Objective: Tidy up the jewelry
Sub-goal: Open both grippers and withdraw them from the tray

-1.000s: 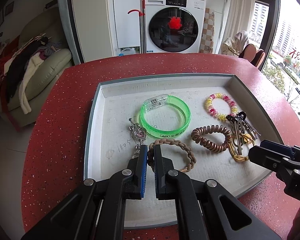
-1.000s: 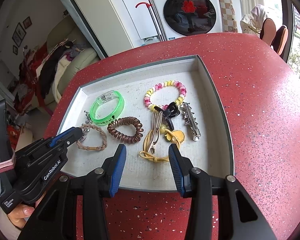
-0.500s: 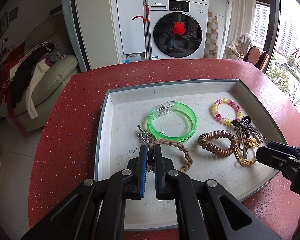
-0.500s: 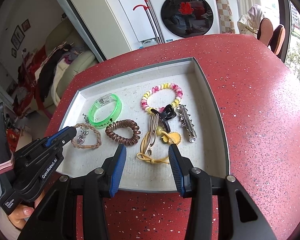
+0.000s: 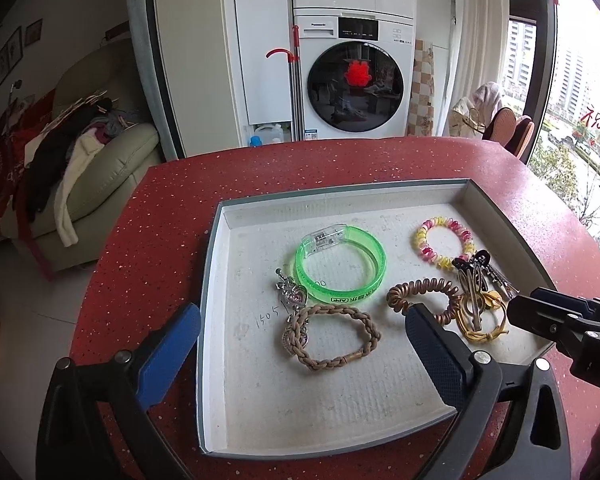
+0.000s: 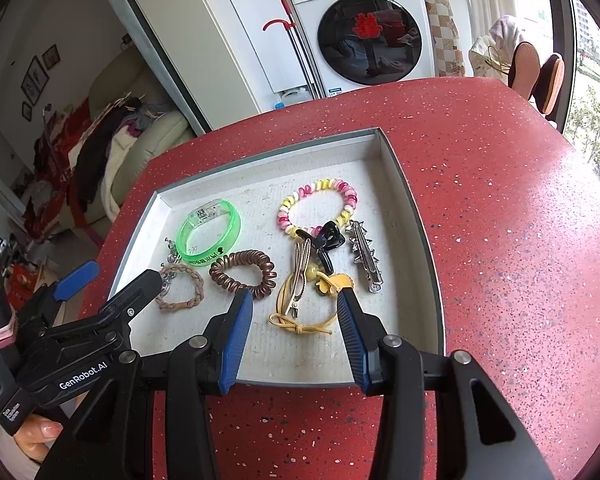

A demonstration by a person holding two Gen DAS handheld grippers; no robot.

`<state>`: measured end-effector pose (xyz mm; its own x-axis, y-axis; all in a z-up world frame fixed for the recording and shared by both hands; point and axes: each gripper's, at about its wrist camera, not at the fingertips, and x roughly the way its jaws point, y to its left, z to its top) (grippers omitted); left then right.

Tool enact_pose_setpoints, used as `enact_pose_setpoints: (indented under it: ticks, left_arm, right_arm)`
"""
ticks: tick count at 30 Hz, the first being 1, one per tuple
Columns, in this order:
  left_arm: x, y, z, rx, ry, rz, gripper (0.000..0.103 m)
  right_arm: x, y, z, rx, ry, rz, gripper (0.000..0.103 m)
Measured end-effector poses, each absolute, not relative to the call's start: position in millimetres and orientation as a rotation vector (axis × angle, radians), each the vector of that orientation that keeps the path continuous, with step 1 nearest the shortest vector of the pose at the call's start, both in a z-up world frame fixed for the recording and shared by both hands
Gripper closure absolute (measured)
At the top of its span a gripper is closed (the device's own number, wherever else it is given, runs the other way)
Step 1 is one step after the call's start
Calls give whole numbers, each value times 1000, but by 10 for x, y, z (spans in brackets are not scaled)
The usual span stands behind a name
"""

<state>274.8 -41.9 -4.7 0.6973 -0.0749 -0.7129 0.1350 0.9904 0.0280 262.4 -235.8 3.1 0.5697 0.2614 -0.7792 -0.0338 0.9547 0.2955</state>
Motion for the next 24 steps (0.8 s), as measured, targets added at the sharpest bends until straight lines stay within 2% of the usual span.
enact_pose_setpoints:
  ticks: [2, 4, 12, 14, 15, 16, 24]
  left_arm:
    - [2742, -408, -50, 82, 798, -113, 0]
    - [2721, -400, -40, 85, 794, -108, 0]
    - [2674, -342, -33, 77, 812, -100, 0]
    - [2653, -322, -41, 73, 817, -95, 0]
    - [2639, -310, -43, 70, 819, -91, 0]
    - [2625, -296, -44, 67, 821, -87, 0]
    - [2438, -233, 5, 58, 803, -69, 0]
  right_arm:
    - [2627, -2347, 28, 252, 955, 175, 53]
    - [2628, -2327, 26, 236, 959, 169, 44]
    - [2593, -2244, 33, 155, 962, 146, 44]
    - [2569, -2229, 50, 140, 949, 131, 35]
    - [2550, -2228, 63, 137, 938, 127, 25]
    - [2532, -2227, 78, 138, 927, 127, 21]
    - [2350, -2202, 190, 128, 829, 114, 15]
